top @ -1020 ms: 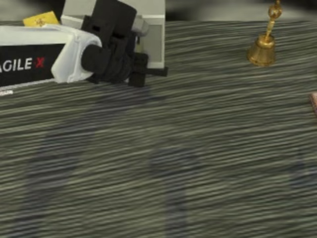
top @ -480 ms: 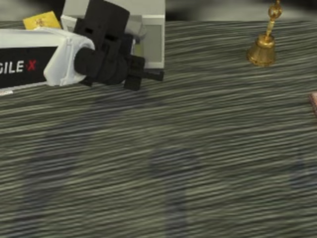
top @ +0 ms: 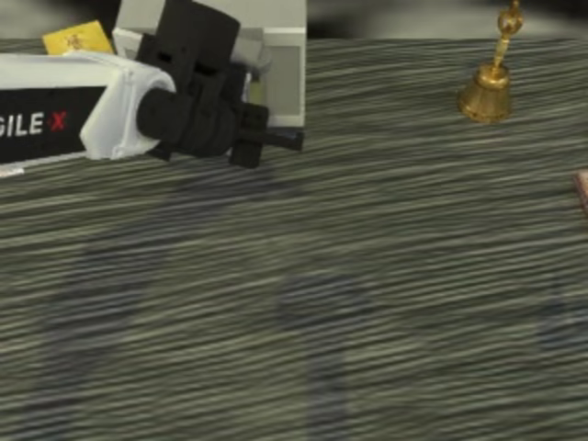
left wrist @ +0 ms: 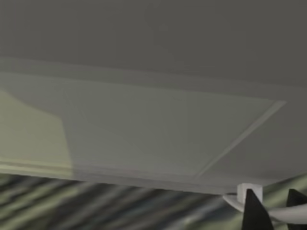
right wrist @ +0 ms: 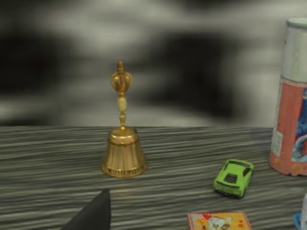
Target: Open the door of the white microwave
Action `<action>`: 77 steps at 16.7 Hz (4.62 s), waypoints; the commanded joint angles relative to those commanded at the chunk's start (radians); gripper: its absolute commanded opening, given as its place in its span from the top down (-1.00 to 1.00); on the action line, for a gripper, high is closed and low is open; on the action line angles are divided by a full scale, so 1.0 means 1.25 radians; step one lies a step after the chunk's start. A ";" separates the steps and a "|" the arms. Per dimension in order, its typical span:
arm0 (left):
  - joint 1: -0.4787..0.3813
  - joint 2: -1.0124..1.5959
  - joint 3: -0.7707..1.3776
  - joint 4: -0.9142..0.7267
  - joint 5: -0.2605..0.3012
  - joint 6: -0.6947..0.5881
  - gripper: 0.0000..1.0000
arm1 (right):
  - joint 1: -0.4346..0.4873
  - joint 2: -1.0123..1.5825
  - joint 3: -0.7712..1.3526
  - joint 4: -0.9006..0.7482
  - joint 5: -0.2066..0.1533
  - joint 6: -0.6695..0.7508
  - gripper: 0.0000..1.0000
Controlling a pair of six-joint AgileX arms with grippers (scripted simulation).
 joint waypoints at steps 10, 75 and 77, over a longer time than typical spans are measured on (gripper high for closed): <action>0.000 0.000 0.000 0.000 0.000 0.000 1.00 | 0.000 0.000 0.000 0.000 0.000 0.000 -1.00; 0.033 -0.046 -0.063 0.017 0.079 0.092 1.00 | 0.000 0.000 0.000 0.000 0.000 0.000 -1.00; 0.033 -0.046 -0.063 0.017 0.079 0.092 1.00 | 0.000 0.000 0.000 0.000 0.000 0.000 -1.00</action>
